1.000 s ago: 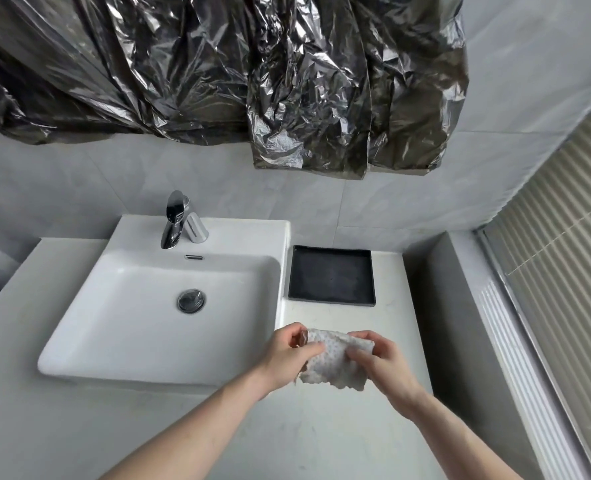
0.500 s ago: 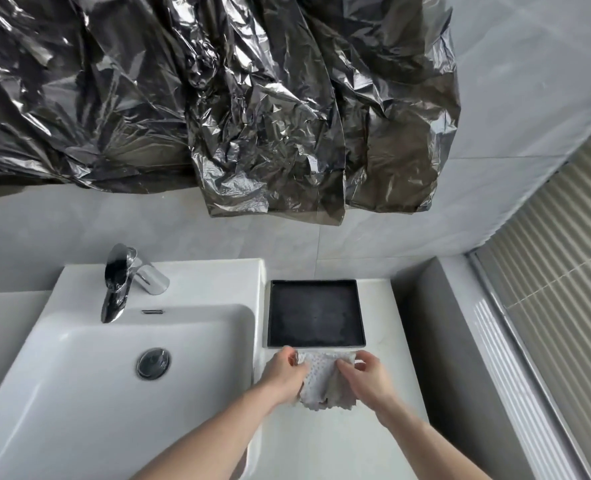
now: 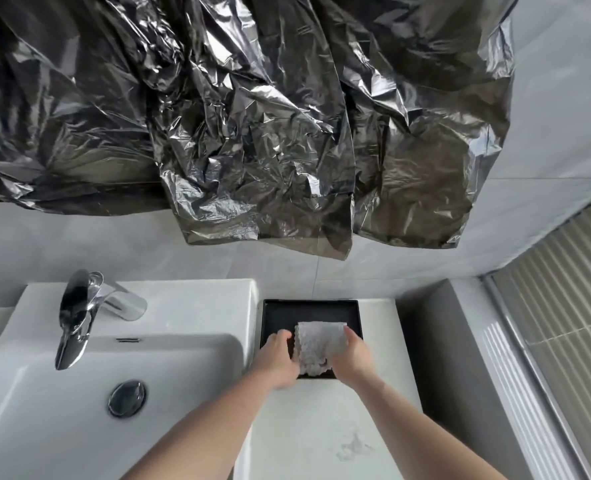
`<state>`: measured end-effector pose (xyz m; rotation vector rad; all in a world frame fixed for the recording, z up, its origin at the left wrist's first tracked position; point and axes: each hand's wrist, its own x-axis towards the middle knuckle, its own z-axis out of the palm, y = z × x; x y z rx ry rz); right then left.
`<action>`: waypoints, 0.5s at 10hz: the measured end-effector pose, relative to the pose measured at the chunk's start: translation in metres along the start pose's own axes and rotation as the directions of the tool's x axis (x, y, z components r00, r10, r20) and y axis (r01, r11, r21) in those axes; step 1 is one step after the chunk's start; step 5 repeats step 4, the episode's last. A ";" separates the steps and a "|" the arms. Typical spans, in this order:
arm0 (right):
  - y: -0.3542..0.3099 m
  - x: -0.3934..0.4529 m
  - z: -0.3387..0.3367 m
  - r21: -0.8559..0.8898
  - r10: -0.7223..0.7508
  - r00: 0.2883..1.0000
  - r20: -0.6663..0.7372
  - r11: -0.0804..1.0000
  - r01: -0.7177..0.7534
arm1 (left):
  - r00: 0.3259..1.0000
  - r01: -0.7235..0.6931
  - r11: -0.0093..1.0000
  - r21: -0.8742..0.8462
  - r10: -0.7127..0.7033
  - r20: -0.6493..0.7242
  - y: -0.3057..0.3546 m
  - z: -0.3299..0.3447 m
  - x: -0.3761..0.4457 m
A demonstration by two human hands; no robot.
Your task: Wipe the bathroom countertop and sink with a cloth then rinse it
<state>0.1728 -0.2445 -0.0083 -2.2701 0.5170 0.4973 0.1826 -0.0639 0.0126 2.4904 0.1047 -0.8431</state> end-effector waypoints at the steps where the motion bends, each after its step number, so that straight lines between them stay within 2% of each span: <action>1: 0.009 -0.004 0.010 -0.112 -0.017 0.999 0.041 0.994 0.021 | 0.988 -0.030 0.999 0.035 0.025 0.150 -0.003 0.009 -0.004; 2: 0.010 -0.012 0.010 -0.098 -0.019 0.999 0.048 0.995 0.024 | 0.974 -0.059 0.997 0.050 0.047 0.221 -0.001 0.011 -0.010; 3: 0.007 -0.024 0.001 -0.121 -0.076 0.996 0.053 0.989 0.082 | 0.981 -0.095 0.995 0.036 0.087 0.171 0.003 0.003 -0.025; 4: -0.002 -0.042 -0.011 -0.105 -0.138 0.990 0.035 0.985 0.141 | 0.989 -0.133 0.990 -0.039 0.135 0.062 0.002 -0.008 -0.048; 5: -0.002 -0.042 -0.011 -0.105 -0.138 0.990 0.035 0.985 0.141 | 0.989 -0.133 0.990 -0.039 0.135 0.062 0.002 -0.008 -0.048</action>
